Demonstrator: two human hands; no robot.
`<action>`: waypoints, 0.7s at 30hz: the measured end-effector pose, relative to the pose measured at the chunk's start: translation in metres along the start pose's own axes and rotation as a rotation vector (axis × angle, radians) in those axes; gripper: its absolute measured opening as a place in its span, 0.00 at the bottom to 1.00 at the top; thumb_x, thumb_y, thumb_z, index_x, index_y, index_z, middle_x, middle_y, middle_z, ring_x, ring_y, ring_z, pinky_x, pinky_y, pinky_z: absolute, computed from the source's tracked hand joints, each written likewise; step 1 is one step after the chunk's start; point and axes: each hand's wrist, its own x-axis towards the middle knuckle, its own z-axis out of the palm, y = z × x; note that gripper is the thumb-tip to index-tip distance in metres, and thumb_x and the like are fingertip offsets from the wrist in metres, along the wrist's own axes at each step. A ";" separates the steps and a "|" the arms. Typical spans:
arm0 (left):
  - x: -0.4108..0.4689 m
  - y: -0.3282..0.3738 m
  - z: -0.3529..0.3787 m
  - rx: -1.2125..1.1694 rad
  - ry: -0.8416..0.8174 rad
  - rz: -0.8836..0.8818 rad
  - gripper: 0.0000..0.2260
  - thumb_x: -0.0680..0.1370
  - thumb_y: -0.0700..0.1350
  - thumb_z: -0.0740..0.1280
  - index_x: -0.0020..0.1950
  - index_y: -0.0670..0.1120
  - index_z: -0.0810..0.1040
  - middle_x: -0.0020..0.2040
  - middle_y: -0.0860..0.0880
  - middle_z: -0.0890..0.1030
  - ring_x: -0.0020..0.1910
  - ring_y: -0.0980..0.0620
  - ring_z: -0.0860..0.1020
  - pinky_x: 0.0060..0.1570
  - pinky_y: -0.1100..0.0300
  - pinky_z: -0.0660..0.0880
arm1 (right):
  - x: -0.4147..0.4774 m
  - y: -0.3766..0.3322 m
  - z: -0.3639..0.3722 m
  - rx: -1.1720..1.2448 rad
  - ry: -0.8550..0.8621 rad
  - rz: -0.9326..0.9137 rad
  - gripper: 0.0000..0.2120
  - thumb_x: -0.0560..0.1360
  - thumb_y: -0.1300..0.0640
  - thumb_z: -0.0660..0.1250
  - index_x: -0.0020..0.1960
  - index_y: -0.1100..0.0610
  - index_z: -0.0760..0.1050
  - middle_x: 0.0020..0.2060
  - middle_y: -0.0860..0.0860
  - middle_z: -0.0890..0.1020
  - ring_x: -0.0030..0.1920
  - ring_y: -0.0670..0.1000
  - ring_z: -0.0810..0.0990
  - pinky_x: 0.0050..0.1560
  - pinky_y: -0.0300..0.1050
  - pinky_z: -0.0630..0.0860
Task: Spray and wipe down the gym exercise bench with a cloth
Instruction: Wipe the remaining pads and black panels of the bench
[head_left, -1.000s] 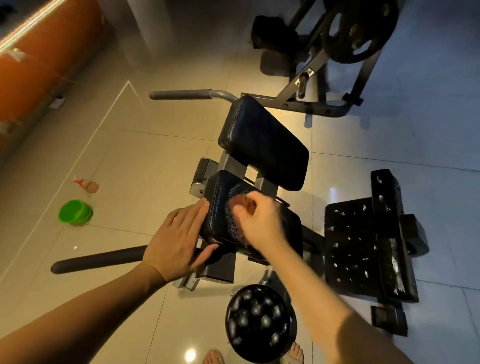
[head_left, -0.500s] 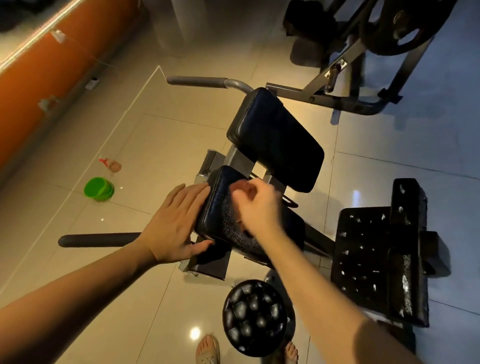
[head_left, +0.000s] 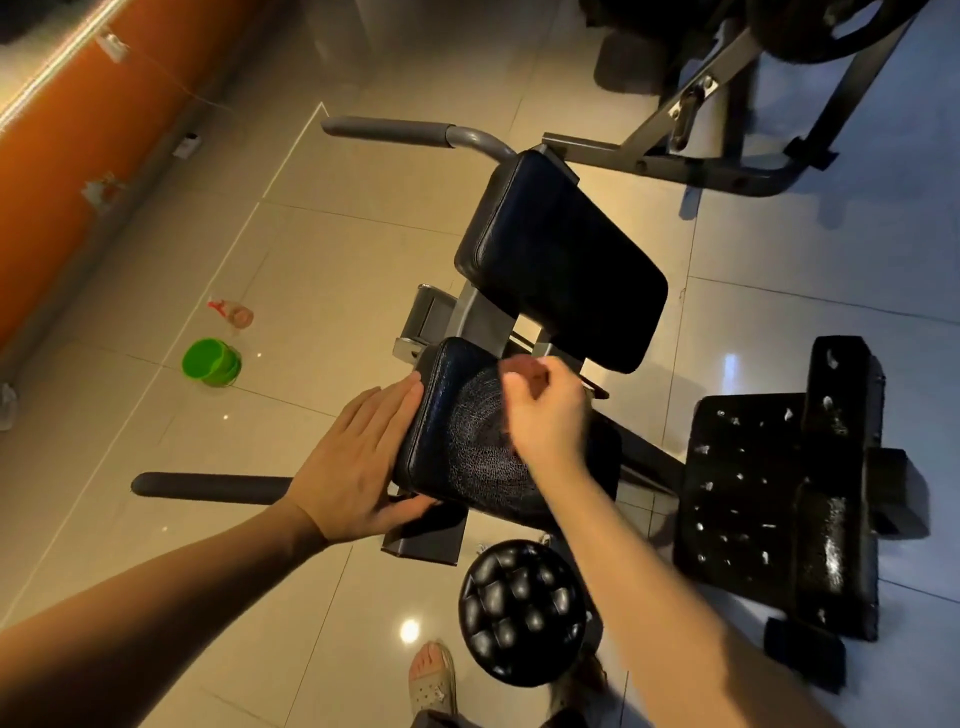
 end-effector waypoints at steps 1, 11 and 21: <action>-0.001 0.000 0.000 -0.001 -0.008 -0.004 0.48 0.76 0.70 0.63 0.82 0.37 0.53 0.82 0.39 0.58 0.80 0.42 0.61 0.80 0.46 0.56 | -0.015 -0.008 0.001 0.000 -0.078 -0.069 0.04 0.80 0.55 0.69 0.53 0.54 0.78 0.45 0.44 0.79 0.45 0.39 0.76 0.42 0.30 0.73; -0.002 0.000 0.003 0.026 -0.020 -0.023 0.50 0.75 0.70 0.65 0.82 0.37 0.53 0.82 0.38 0.59 0.79 0.39 0.63 0.77 0.41 0.61 | 0.019 0.089 -0.054 -0.288 -0.030 0.153 0.08 0.78 0.56 0.71 0.55 0.59 0.79 0.50 0.55 0.82 0.52 0.56 0.81 0.50 0.46 0.74; -0.004 0.000 0.005 0.015 0.017 -0.009 0.52 0.73 0.69 0.69 0.83 0.39 0.51 0.83 0.40 0.57 0.80 0.42 0.61 0.77 0.41 0.61 | -0.038 0.056 -0.039 -0.177 -0.265 -0.168 0.05 0.78 0.54 0.71 0.47 0.50 0.75 0.44 0.44 0.78 0.44 0.40 0.75 0.41 0.38 0.70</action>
